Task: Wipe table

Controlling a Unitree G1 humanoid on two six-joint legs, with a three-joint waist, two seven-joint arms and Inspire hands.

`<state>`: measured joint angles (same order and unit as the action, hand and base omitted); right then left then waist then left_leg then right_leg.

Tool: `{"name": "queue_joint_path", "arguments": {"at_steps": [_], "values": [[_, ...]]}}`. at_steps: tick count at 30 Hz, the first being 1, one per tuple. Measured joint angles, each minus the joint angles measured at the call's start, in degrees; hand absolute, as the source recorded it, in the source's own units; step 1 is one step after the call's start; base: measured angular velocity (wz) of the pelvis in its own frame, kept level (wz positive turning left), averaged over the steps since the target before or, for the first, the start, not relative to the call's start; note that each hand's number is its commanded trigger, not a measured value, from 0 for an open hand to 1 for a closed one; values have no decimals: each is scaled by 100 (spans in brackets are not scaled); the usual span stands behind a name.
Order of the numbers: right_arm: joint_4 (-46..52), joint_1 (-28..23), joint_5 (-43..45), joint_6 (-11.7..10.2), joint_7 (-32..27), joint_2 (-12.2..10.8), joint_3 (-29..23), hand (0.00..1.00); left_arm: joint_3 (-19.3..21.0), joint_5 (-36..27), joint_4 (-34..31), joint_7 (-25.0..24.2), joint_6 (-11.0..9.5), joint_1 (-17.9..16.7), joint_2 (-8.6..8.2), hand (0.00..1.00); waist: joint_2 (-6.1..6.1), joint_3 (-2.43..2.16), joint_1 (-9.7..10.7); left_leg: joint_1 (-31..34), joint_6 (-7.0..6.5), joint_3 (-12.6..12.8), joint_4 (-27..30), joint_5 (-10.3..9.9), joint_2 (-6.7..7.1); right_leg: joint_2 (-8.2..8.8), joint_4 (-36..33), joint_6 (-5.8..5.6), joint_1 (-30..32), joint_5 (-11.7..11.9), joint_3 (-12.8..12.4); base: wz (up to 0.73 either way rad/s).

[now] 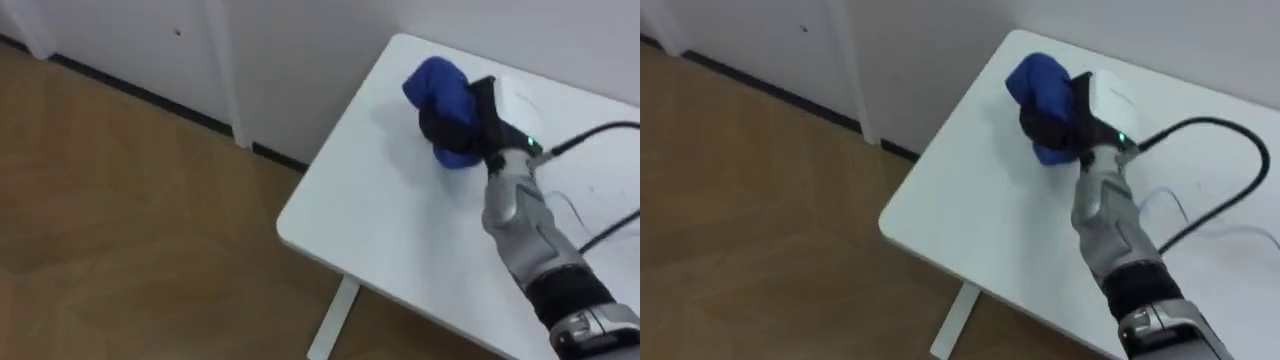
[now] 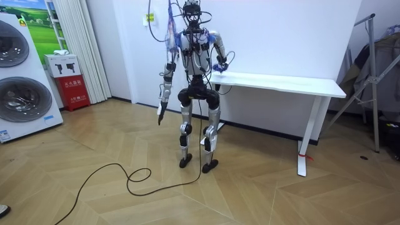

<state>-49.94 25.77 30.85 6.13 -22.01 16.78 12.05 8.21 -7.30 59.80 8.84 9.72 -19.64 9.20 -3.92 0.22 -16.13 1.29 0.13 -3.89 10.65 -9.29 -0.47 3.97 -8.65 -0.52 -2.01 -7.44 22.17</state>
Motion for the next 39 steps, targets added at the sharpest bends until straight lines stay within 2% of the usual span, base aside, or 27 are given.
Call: {"name": "queue_joint_path", "arguments": {"at_steps": [1,2,3,4,5,9,11,13,16,17,18,19,20,21,24,26,28,29,31,33,34,36,39], "values": [[-184,-82,-34,-34,0,30,-12,100,9,2,22,-34,8,-7,0,0,8,3,3,2,-5,-3,5,-3,7,6,3,-1,-5,1,4,15],[-304,-390,-218,-332,-153,78,-282,100,90,12,66,-75,11,-2,7,0,26,-6,21,-5,-24,-11,9,-14,23,20,6,-8,-34,-3,10,9],[-345,-621,-309,-560,-251,170,-461,100,127,16,79,-80,8,-44,56,0,76,4,112,-16,-33,-31,14,-20,40,38,8,-21,-100,-10,55,15],[-399,-681,-372,-638,-272,204,-568,100,160,31,75,-82,-9,-45,89,0,80,2,207,-13,-35,-58,15,-21,51,48,7,-35,-105,-19,108,24],[-463,-812,-482,-740,-277,233,-903,100,313,65,38,-79,-65,-38,139,0,73,-6,348,-15,-41,-106,7,-25,82,80,1,-98,-113,-59,170,16],[-767,-1090,-626,-811,-284,553,-1596,100,415,87,-19,-75,-194,5,273,0,112,-30,594,-60,-93,-105,-21,-56,121,114,-6,-130,-225,-79,169,2],[-855,-1155,-636,-808,-274,678,-1732,100,418,185,-56,-69,-229,41,298,0,114,-34,639,-61,-96,-88,-11,-59,125,114,-7,-134,-223,-81,142,-8],[-864,-1152,-662,-753,-282,701,-1772,100,378,174,-126,-67,-233,57,293,0,130,-38,674,-60,-97,-83,7,-59,120,108,-7,-134,-221,-81,117,-11],[-775,-991,-882,-477,-295,702,-1547,100,153,182,-178,-65,-220,213,254,0,187,-53,572,-76,-92,54,11,-56,89,95,-58,-124,-152,-75,5,-26],[-752,-784,-848,-279,-284,656,-1420,100,17,190,-169,-66,-211,278,223,0,248,-45,472,-76,-91,168,10,-57,52,78,-119,-99,-63,-60,-122,-53],[-711,-532,-820,-123,-262,558,-1223,100,-38,191,-120,-76,-203,359,191,0,241,-65,433,-41,-83,260,11,-56,22,60,-122,-57,17,-33,-178,-51],[-657,-422,-819,-48,-232,497,-1082,100,-75,192,-67,-80,-197,417,190,0,255,-56,423,-24,-73,294,10,-50,7,51,-124,-38,48,-22,-195,-42],[-484,-268,-810,30,-157,357,-792,100,-160,184,14,-81,-190,517,190,0,264,-55,330,4,-57,373,8,-40,-31,19,-139,-5,131,1,-279,-39],[-468,-27,-813,37,-79,182,-485,100,-217,172,50,-83,-174,572,185,0,271,-50,217,10,-38,473,-10,-29,-74,-15,-148,28,201,22,-350,-39],[-359,556,-800,78,112,-182,24,100,-250,148,65,-91,-150,611,123,0,276,-30,40,50,4,482,-25,0,-100,-42,-162,46,276,26,-337,-2],[-366,743,-804,4,150,-193,19,100,-253,80,92,-105,-141,597,92,0,275,-9,-112,55,3,411,-12,12,-88,-36,-125,46,260,26,-278,26],[-394,851,-801,-31,151,-178,12,100,-239,56,94,-104,-80,457,91,0,248,1,-159,108,2,289,3,12,-72,-19,-105,43,266,24,-133,38],[-546,839,-811,-163,150,-135,13,100,-241,33,91,-106,-59,329,101,0,219,15,-156,106,2,236,1,11,-69,-15,-105,42,237,24,-88,37],[-685,629,-842,-231,151,15,-13,100,-162,33,91,-113,-51,184,104,0,158,25,-126,111,0,127,3,10,-44,5,-94,20,176,10,-3,37],[-933,133,-858,-574,-16,289,-474,100,29,17,201,-116,-61,72,107,0,109,12,21,95,-12,42,13,13,28,66,-76,-39,57,-26,116,46],[-980,31,-862,-634,-46,376,-599,100,85,13,251,-113,-62,72,117,0,105,13,79,85,-18,27,17,11,46,91,-78,-76,21,-49,158,42],[-1191,-366,-908,-817,-134,616,-1232,100,296,14,289,-107,-95,26,151,0,107,17,305,55,-52,2,17,-6,85,122,-77,-103,-37,-66,158,16],[-1249,-852,-1116,-884,-299,868,-1723,100,341,19,286,-103,-256,39,287,0,88,3,492,39,-87,70,10,-29,85,127,-85,-114,-75,-72,167,-13]]}}
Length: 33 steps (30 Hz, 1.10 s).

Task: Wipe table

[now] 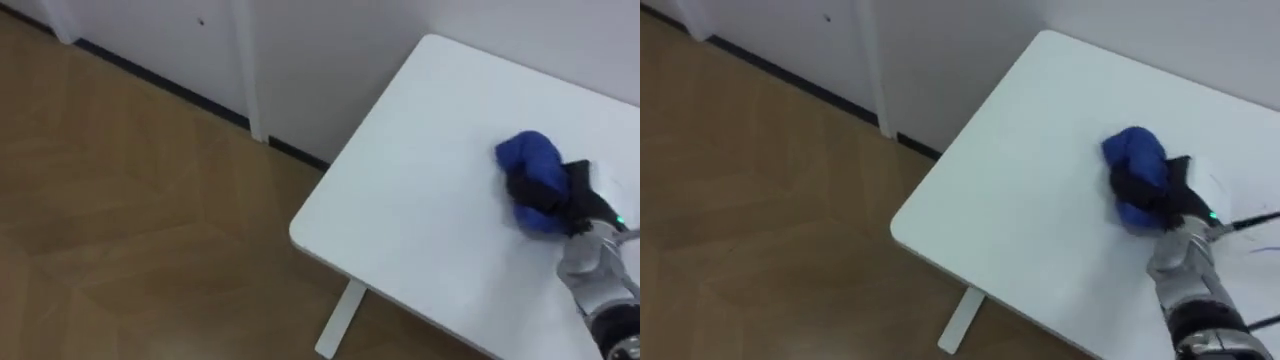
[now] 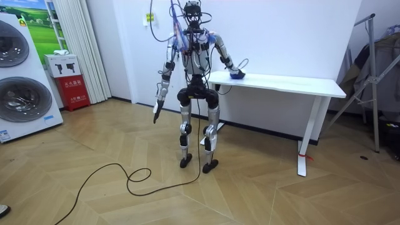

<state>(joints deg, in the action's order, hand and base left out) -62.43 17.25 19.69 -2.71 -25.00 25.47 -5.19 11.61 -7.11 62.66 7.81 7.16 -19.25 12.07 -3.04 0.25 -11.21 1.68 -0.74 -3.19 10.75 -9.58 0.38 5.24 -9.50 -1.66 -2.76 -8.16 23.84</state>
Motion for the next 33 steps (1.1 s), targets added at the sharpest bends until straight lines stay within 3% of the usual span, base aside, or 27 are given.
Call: {"name": "queue_joint_path", "arguments": {"at_steps": [3,7,9,10,12,13,15,16,18,20,24,25,26,27,30,31,33], "values": [[-53,-301,-99,31,7,217,-284,100,163,45,-23,5,-127,-1,12,0,60,-39,145,-39,-25,70,-3,-25,-5,1,-7,-1,-21,0,-5,-18],[21,-223,-122,186,-58,199,-240,100,44,39,-96,32,-132,193,10,0,127,-49,173,-40,-15,246,-3,-26,-55,-25,-36,8,58,5,-133,-35],[134,275,-108,624,-21,112,213,100,-137,52,-51,31,-110,326,-77,0,195,-49,19,-88,4,497,-8,-28,-123,-58,-88,72,161,44,-334,-59],[243,389,-85,738,14,60,354,100,-152,51,-50,30,-123,340,-110,0,218,-35,-8,-86,8,550,-9,-27,-137,-61,-116,82,199,50,-365,-50],[918,833,102,1051,139,-342,1099,100,-175,53,-3,14,-106,418,-151,0,237,-43,-215,28,66,695,1,10,-203,-128,-129,170,402,105,-511,-38],[1061,985,135,1069,184,-462,1325,100,-174,54,39,12,-103,452,-146,0,255,-54,-277,59,85,724,-7,24,-224,-147,-135,190,454,116,-535,-31],[1107,1810,351,940,482,-735,2186,100,-200,44,168,-110,-69,557,-135,0,234,-8,-629,98,143,774,16,62,-295,-234,-112,256,575,148,-625,-11],[1098,1938,386,849,546,-745,2232,100,-217,46,165,-157,-71,555,-135,0,228,12,-723,112,148,752,20,66,-297,-242,-97,262,584,142,-602,34],[1071,2234,494,743,655,-746,2249,100,-301,49,169,-220,11,446,-123,0,202,6,-1008,173,155,502,19,73,-261,-222,-17,232,499,104,-380,62],[1018,2267,501,656,676,-716,2208,100,-284,16,229,-220,73,274,-117,0,185,8,-1085,179,153,380,10,73,-251,-203,-15,216,431,94,-210,53],[220,1719,430,506,699,-370,1810,100,-204,13,245,-223,127,11,-70,0,87,8,-933,175,139,69,8,81,-145,-106,-11,105,246,24,3,54],[122,1528,427,488,699,-332,1655,100,-142,27,245,-223,126,10,-70,0,66,10,-891,176,138,69,7,82,-135,-96,-7,102,228,22,10,28],[95,1130,325,200,502,-317,1201,100,-18,27,255,-221,124,-57,-63,0,39,8,-713,154,137,74,12,82,-99,-65,7,82,165,9,23,21],[44,864,282,106,402,-248,988,100,6,27,258,-213,115,-78,-32,0,13,1,-507,98,133,98,20,82,-60,-27,-4,49,108,-11,7,12],[5,244,88,7,270,-52,374,100,167,35,210,-170,-39,1,41,0,0,9,-158,-25,84,172,1,51,-46,-14,8,38,-12,-16,-8,-9],[2,167,54,8,240,-19,284,100,165,39,200,-169,-100,20,54,0,-11,-6,-130,-33,59,207,-1,33,-51,-17,2,23,-12,-25,-26,-27],[-58,-86,0,11,157,76,-84,100,164,45,127,-169,-258,117,45,0,-4,-10,39,-66,16,354,-16,-16,-60,-26,-1,3,-9,-38,-183,-43]]}}
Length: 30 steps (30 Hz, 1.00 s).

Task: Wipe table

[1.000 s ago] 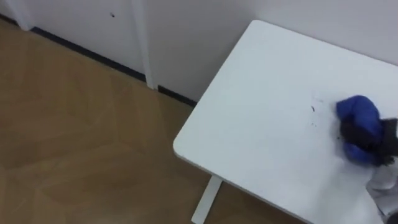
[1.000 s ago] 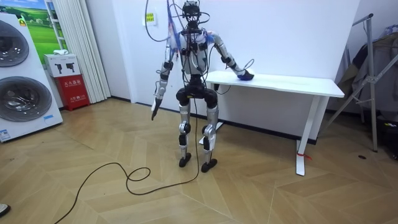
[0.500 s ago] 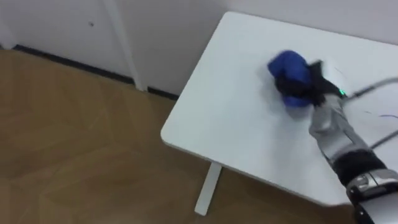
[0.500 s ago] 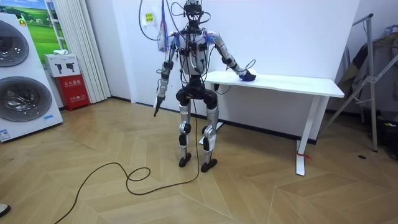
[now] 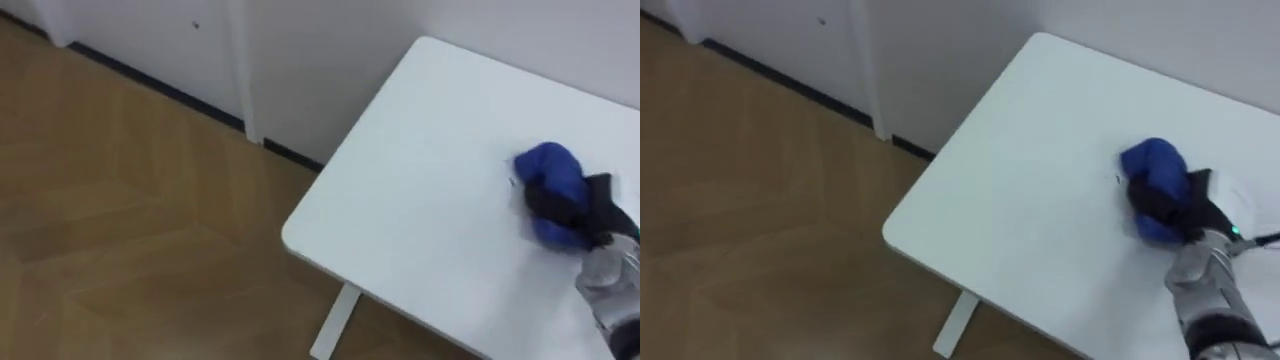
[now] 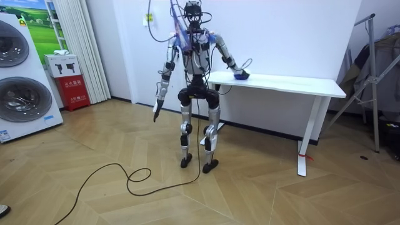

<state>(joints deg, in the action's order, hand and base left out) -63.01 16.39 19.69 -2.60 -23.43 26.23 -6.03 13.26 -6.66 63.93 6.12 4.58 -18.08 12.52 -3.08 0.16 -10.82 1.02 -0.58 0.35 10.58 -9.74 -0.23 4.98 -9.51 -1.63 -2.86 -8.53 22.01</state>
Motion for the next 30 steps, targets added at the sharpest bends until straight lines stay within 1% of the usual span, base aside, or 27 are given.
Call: {"name": "queue_joint_path", "arguments": {"at_steps": [4,5,6,7,8,9,10,11,12,13,14,15,16,17,18,19,20,21,22,23,24,25,26,27,28,29,30], "values": [[64,-158,-260,217,-206,30,-67,100,-111,-2,-248,33,22,14,-8,0,71,-10,125,-65,-12,185,35,-66,-50,-21,-25,26,10,21,-163,-42],[209,-106,-324,422,-225,4,-13,100,-214,-2,-265,77,27,54,-36,0,103,-20,65,-56,1,278,43,-78,-80,-37,-56,47,82,44,-260,-54],[436,43,-319,642,-224,-94,153,100,-323,5,-249,88,50,109,-75,0,135,-27,-50,-54,9,454,58,-80,-122,-60,-157,75,217,60,-433,-66],[602,131,-315,757,-224,-172,281,100,-366,7,-245,90,99,131,-97,0,165,-32,-92,-31,12,530,79,-82,-147,-75,-188,96,285,72,-492,-66],[995,341,-312,914,-194,-442,605,100,-507,12,-232,79,183,169,-109,0,201,-36,-109,56,22,611,137,-77,-188,-100,-232,136,404,97,-551,-48],[1319,599,-199,1012,-159,-757,1004,100,-591,10,-160,66,212,238,-114,0,236,-38,-202,94,45,694,187,-62,-232,-133,-276,181,523,119,-621,-43],[1365,791,-137,1027,-121,-870,1245,100,-679,-2,-98,64,218,290,-108,0,255,-29,-293,100,58,751,232,-52,-254,-136,-343,206,589,113,-641,-41],[1373,1240,18,1027,23,-1147,1750,100,-758,-3,-26,43,242,435,-121,0,300,-1,-490,141,72,835,329,-67,-299,-106,-546,262,731,73,-618,-41],[1371,1612,256,999,199,-1404,2134,100,-853,-18,60,37,267,602,-122,0,317,51,-676,156,97,877,436,-115,-327,-66,-748,310,865,-5,-585,-26],[1326,1766,344,949,274,-1554,2217,100,-910,-30,63,37,263,650,-121,0,333,68,-788,171,100,878,495,-136,-340,-48,-842,324,892,-55,-566,-6],[1153,2019,489,831,389,-1780,2295,100,-1023,-33,147,18,245,751,-136,0,394,110,-1039,152,108,886,623,-214,-410,16,-1039,317,914,-138,-412,6],[1085,2107,600,730,493,-1843,2419,100,-1046,-40,143,0,209,762,-151,0,425,94,-1330,146,94,924,705,-291,-470,87,-1267,254,966,-202,-279,4],[1059,2139,648,700,513,-1845,2490,100,-1049,-42,130,13,195,768,-151,0,455,103,-1437,161,94,934,725,-322,-528,120,-1450,154,1011,-236,-197,8],[1023,2128,743,703,535,-1846,2489,100,-1056,-44,151,95,195,781,-156,0,431,93,-1600,242,100,959,828,-362,-563,464,-2155,44,1129,-453,59,27],[802,2112,822,774,517,-1842,2487,100,-1054,-55,221,177,197,767,-155,0,408,95,-1673,240,105,1025,930,-384,-575,1028,-2791,-58,1208,-667,140,43],[678,2101,853,802,493,-1828,2483,100,-1055,-54,245,226,201,766,-156,0,390,90,-1674,252,115,1015,982,-394,-591,1293,-2956,-109,1206,-721,107,50],[482,2062,879,862,448,-1810,2464,100,-1057,-45,249,255,203,755,-151,0,332,73,-1683,323,165,994,1070,-424,-658,1722,-3000,-165,1187,-701,-61,32],[381,1987,880,892,403,-1779,2452,100,-1011,-24,253,249,205,762,-142,0,326,67,-1695,434,260,918,1210,-469,-809,1971,-2721,-253,1153,-566,-184,20],[369,1906,881,859,344,-1739,2390,100,-980,-12,244,247,204,790,-115,0,325,68,-1674,514,324,834,1300,-495,-901,2039,-2493,-295,1099,-458,-170,18],[437,1749,927,632,153,-1671,2235,100,-923,5,218,246,202,859,-11,0,272,56,-1590,658,472,684,1426,-510,-1095,2121,-1987,-326,965,-169,-138,18],[438,1652,914,532,109,-1620,2098,100,-892,3,212,249,184,943,138,0,209,40,-1559,702,659,585,1474,-506,-1299,2119,-1501,-345,798,190,-98,21],[445,1604,907,503,111,-1576,2054,100,-896,1,209,249,176,981,216,0,183,27,-1504,729,756,499,1513,-509,-1404,2087,-1299,-382,689,353,-34,22],[443,1512,887,428,124,-1449,2034,100,-892,-16,170,250,125,1045,383,0,144,38,-1414,740,992,330,1540,-486,-1611,1960,-1058,-483,498,587,28,16],[435,1455,916,364,175,-1342,2002,100,-878,-16,92,266,12,1074,571,0,2,9,-1393,712,1256,293,1503,-427,-1859,1752,-1048,-531,518,722,34,0],[460,1421,927,354,209,-1278,1994,100,-866,-35,75,302,-43,1067,624,0,-16,-12,-1382,691,1373,314,1486,-386,-1975,1647,-1144,-868,521,417,105,-41],[597,1364,934,390,283,-1103,1996,100,-825,-64,8,370,-111,1011,607,0,57,-38,-1390,622,1403,298,1460,-255,-2344,1334,-1445,-1050,595,4,120,-41],[737,1257,945,479,322,-933,1989,100,-813,-57,-14,353,-108,932,562,0,92,-56,-1282,623,1097,298,1338,85,-2570,1148,-1866,-815,801,-262,185,-31]]}}
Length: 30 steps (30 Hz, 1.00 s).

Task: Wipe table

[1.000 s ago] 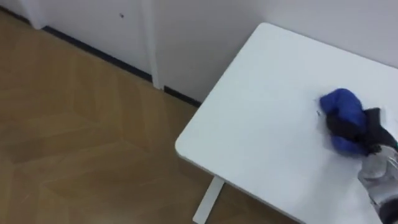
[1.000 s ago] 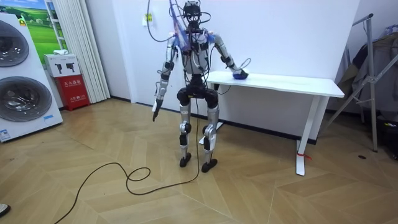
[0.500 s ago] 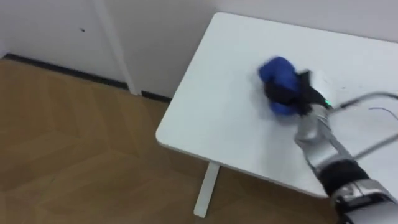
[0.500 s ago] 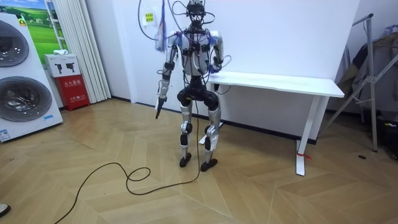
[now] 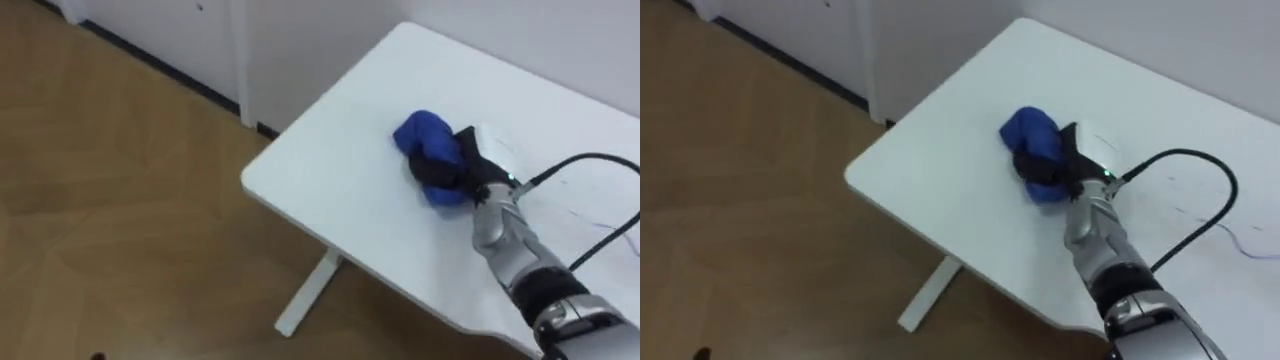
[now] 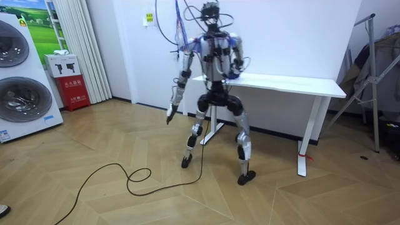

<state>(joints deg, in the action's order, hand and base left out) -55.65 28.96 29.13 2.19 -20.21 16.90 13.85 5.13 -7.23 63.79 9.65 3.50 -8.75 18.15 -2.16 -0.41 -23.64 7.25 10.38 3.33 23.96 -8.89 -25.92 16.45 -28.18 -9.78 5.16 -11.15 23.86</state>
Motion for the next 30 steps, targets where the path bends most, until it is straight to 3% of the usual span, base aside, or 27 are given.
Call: {"name": "queue_joint_path", "arguments": {"at_steps": [1,2,3,4,6,7,8,9,10,11,12,13,14,16,18,19,22,25,27,28,30], "values": [[85,-77,4,71,35,74,-33,100,45,2,-14,-14,14,-56,-20,0,-27,6,107,2,-135,12,-91,236,-43,-48,-85,60,52,-131,24,-5],[275,-248,11,201,100,235,-147,100,136,14,-62,-27,33,-228,-115,0,-6,17,268,5,-201,88,-119,554,-121,-167,-198,233,93,-293,45,-5],[319,-349,-3,320,136,362,-259,100,185,62,-73,-52,47,-360,-178,0,-60,67,421,96,-196,141,175,485,-4,-227,-262,372,98,-413,28,-12],[318,-387,-17,392,170,399,-344,100,209,68,-73,-75,67,-450,-192,0,-45,71,490,171,-217,141,435,308,124,-268,-257,419,89,-440,-14,-31],[373,-448,-11,578,167,490,-510,100,260,104,-95,-158,135,-772,-212,0,63,116,539,304,-356,166,1378,-625,841,-461,-188,613,84,-472,-235,-63],[476,-463,-12,628,169,504,-509,100,272,84,-98,-157,168,-826,-222,0,96,120,577,361,-423,139,1457,-793,1081,-526,-156,645,85,-458,-276,-66],[658,-477,-19,662,161,515,-535,100,273,-2,-101,-156,247,-868,-231,0,154,135,630,478,-643,129,1437,-1025,1541,-635,-53,706,106,-407,-363,-62],[765,-497,-32,651,141,512,-535,100,297,-15,-178,-149,306,-869,-245,0,259,113,631,533,-849,187,1186,-1081,1923,-788,121,732,124,-303,-510,-70],[784,-522,-59,639,129,490,-530,100,323,-17,-243,-130,315,-866,-247,0,270,100,611,488,-1063,277,1036,-1047,2026,-858,229,732,163,-244,-593,-83],[833,-608,-169,574,104,373,-509,100,411,-41,-336,-78,304,-915,-252,0,245,95,567,365,-1055,331,738,-952,2052,-995,476,715,166,-116,-726,-74],[957,-773,-216,470,79,291,-513,100,442,-150,-350,1,289,-902,-312,0,185,59,593,240,-1078,487,397,-812,2078,-1012,704,700,159,27,-827,-64],[964,-850,-253,394,40,280,-516,100,491,-213,-363,20,277,-895,-373,0,177,54,627,180,-1090,552,251,-752,2086,-1023,795,693,134,103,-874,-30],[993,-1075,-276,176,-125,273,-605,100,569,-228,-441,58,281,-889,-500,0,169,39,742,91,-1103,566,14,-659,2158,-1046,1015,663,28,198,-930,-8],[1093,-1488,-342,-41,-535,252,-679,100,595,-278,-615,131,309,-952,-612,0,133,24,938,-98,-1088,577,-312,-555,2231,-1035,1226,657,-141,263,-889,14],[1162,-2062,-382,-228,-869,179,-974,100,611,-412,-883,318,315,-1025,-632,0,20,-35,1290,-309,-1033,393,-669,-440,2291,-1038,1502,653,-463,268,-601,48],[1174,-2131,-387,-233,-902,145,-1098,100,611,-438,-914,351,312,-1025,-637,0,-11,-55,1319,-355,-1016,358,-737,-425,2293,-1049,1551,653,-525,268,-557,40],[1341,-2460,-461,-90,-973,141,-1534,100,590,-434,-1148,373,252,-1029,-839,0,-27,-65,1408,-553,-980,250,-874,-402,2295,-1066,1581,653,-694,267,-350,7],[1422,-2301,-457,186,-954,112,-1481,100,511,-429,-1136,356,239,-973,-892,0,3,-34,1247,-699,-974,275,-958,-398,2292,-1067,1580,653,-719,267,-319,-28],[1811,-1851,-331,606,-717,-85,-1054,100,512,-403,-1002,301,244,-953,-892,0,27,6,954,-776,-973,306,-1032,-397,2293,-1065,1570,668,-644,276,-297,-57],[1993,-1718,-188,706,-621,-132,-861,100,511,-356,-965,272,244,-947,-892,0,37,25,884,-760,-972,301,-1035,-397,2291,-1065,1558,685,-597,287,-273,-46],[2402,-864,218,833,-264,-299,251,100,522,-315,-836,188,315,-832,-837,0,18,115,641,-625,-943,259,-1027,-375,2274,-1084,1550,753,-445,326,-230,-8]]}}
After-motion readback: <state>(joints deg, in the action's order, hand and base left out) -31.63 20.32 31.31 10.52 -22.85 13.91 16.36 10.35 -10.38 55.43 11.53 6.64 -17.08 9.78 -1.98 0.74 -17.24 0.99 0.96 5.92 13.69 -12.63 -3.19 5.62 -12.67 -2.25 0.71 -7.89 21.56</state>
